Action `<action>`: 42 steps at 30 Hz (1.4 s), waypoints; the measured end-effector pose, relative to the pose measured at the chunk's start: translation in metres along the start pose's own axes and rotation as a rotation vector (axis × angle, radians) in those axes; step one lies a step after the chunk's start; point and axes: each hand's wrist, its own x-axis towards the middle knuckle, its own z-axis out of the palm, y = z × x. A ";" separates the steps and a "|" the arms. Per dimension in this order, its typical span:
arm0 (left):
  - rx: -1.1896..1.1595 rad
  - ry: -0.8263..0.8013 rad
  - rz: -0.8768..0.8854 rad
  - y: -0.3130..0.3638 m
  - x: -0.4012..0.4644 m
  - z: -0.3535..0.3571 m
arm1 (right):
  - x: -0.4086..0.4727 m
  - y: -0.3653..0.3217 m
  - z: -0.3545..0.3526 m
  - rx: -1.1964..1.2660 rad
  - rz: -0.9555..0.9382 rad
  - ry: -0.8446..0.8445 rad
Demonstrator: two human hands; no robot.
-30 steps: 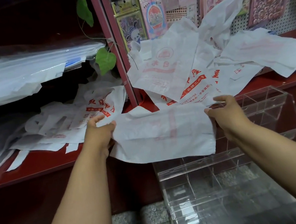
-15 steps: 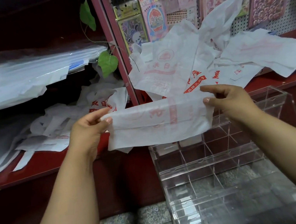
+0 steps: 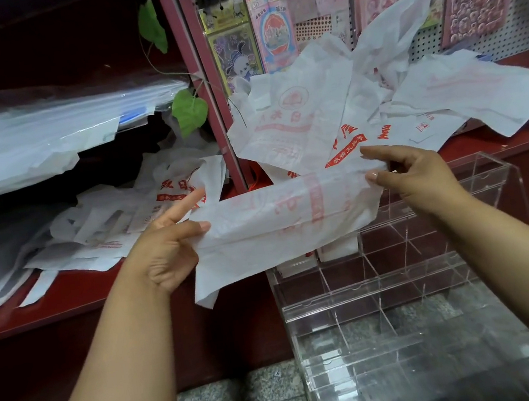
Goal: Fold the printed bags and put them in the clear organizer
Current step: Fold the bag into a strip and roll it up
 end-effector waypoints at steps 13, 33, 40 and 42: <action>0.326 0.213 0.248 0.006 0.001 0.001 | 0.000 0.001 0.001 -0.029 -0.050 0.046; 0.555 0.279 0.399 0.007 -0.002 0.012 | -0.001 -0.011 0.009 -0.137 -0.001 0.158; 0.590 0.466 0.483 -0.003 0.002 0.024 | 0.001 -0.006 0.009 -0.168 0.096 0.227; 0.589 0.490 0.446 -0.004 0.004 0.022 | 0.001 -0.009 0.006 -0.073 0.200 0.128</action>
